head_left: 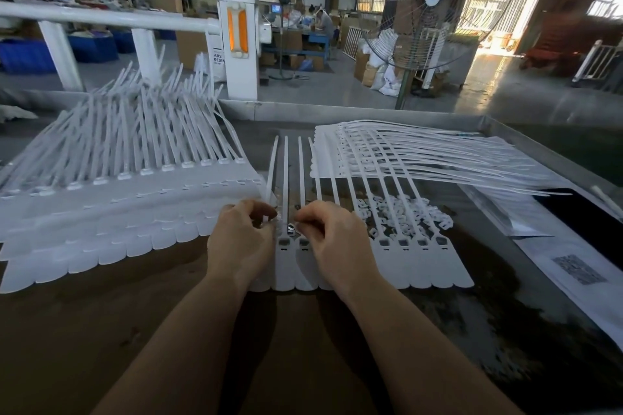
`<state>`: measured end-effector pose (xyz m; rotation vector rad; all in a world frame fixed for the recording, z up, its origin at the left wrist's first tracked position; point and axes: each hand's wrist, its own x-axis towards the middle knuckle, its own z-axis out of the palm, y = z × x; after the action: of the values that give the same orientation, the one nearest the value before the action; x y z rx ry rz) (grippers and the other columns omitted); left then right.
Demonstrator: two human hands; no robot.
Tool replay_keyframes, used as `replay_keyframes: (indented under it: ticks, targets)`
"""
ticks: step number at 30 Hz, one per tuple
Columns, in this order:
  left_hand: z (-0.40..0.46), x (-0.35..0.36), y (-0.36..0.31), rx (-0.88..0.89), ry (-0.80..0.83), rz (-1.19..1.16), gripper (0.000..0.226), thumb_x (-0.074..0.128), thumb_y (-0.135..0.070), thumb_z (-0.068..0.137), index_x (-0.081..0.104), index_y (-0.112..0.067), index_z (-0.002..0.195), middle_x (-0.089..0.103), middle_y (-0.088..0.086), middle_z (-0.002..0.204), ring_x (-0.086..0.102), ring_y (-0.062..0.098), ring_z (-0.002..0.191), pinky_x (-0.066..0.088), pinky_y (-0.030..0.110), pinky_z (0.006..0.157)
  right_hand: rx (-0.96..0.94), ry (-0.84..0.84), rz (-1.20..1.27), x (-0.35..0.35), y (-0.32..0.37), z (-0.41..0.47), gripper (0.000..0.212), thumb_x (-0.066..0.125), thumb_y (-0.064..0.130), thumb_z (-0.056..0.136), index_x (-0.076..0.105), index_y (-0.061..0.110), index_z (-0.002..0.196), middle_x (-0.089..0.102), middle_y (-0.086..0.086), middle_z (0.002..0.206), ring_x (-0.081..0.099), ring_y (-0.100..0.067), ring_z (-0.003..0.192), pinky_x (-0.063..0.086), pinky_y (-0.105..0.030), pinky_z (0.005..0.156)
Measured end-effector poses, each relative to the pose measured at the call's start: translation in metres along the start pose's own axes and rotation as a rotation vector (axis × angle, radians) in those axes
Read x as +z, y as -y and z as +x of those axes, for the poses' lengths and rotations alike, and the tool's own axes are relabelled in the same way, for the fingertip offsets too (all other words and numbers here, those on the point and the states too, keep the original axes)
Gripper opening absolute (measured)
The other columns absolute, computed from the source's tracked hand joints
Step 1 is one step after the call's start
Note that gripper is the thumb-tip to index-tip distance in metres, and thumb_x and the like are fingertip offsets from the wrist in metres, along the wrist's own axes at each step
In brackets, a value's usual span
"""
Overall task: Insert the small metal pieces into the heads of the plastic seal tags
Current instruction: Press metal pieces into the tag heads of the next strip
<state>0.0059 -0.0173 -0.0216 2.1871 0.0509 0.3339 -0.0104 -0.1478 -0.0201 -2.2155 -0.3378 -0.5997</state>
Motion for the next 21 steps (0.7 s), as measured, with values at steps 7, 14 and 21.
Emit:
replay_keyframes:
  ticks: [7, 14, 21]
  targets:
    - [0.0024, 0.0012, 0.0030, 0.015, -0.032, 0.096, 0.016, 0.055, -0.019, 0.091, 0.061, -0.017, 0.106, 0.063, 0.002, 0.100, 0.051, 0.011, 0.082, 0.038, 0.024, 0.071, -0.078, -0.040, -0.055, 0.0004, 0.0021, -0.0034, 0.003, 0.060, 0.010, 0.089, 0.061, 0.008, 0.089, 0.062, 0.000, 0.084, 0.056, -0.012, 0.079, 0.047, -0.021, 0.072]
    - [0.0023, 0.0008, 0.0007, -0.014, -0.005, 0.032, 0.015, 0.054, -0.019, 0.091, 0.059, -0.020, 0.105, 0.059, -0.005, 0.092, 0.059, 0.016, 0.088, 0.043, 0.027, 0.073, -0.056, -0.027, 0.014, -0.0026, 0.0007, -0.0038, 0.008, 0.062, 0.003, 0.084, 0.069, 0.006, 0.089, 0.070, -0.005, 0.081, 0.064, -0.013, 0.076, 0.054, -0.024, 0.073]
    - [0.0047, -0.0022, 0.0021, -0.023, 0.032, 0.013, 0.018, 0.058, -0.016, 0.089, 0.059, -0.020, 0.107, 0.058, -0.005, 0.090, 0.050, -0.003, 0.066, 0.033, 0.012, 0.054, -0.020, -0.028, 0.040, -0.0029, 0.0010, -0.0038, 0.012, 0.067, 0.006, 0.082, 0.071, 0.007, 0.094, 0.071, -0.005, 0.084, 0.066, -0.012, 0.078, 0.055, -0.025, 0.077]
